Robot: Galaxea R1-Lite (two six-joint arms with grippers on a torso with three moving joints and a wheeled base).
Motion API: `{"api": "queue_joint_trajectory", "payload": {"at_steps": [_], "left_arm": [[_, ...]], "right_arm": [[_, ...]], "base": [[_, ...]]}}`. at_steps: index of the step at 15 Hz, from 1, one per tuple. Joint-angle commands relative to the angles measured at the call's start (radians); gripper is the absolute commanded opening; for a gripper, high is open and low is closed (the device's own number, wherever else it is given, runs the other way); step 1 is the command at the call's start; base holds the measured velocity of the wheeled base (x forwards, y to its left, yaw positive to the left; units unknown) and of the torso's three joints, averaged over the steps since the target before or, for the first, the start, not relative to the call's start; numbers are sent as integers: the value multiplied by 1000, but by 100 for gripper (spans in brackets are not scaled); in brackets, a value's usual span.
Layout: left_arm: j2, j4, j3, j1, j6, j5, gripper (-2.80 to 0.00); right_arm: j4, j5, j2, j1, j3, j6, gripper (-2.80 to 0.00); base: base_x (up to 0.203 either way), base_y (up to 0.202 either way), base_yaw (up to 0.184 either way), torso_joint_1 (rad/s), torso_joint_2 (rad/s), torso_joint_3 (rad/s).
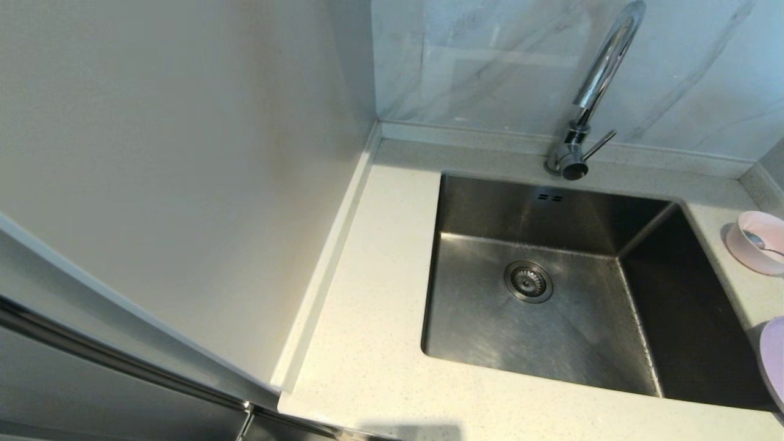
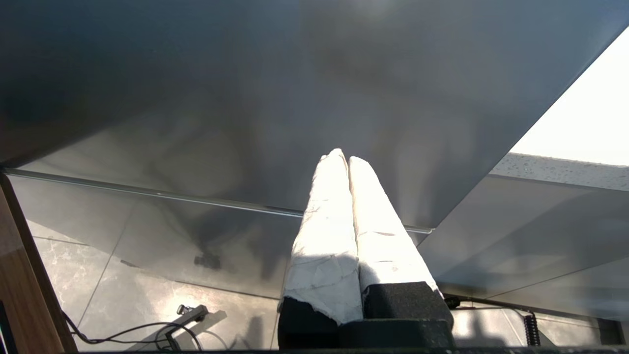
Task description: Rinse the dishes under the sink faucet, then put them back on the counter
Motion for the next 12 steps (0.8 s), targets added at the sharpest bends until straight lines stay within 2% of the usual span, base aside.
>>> {"api": "queue_joint_trajectory", "payload": {"at_steps": [1,4,7,12], "left_arm": [[0,0,0,0,0,0,-280],[0,0,0,0,0,0,-280],[0,0,0,0,0,-1,-280],[0,0,0,0,0,0,-280]], "right_arm": [[-1,56,0,0,27,33,-280],[36,57,0,0,26,119,-280],[123,-4,0,0,32,137,-280],[87,-19,0,0,44,195,-280]], "base": [[0,0,0,0,0,0],[0,0,0,0,0,0],[0,0,0,0,0,0],[0,0,0,0,0,0]]}}
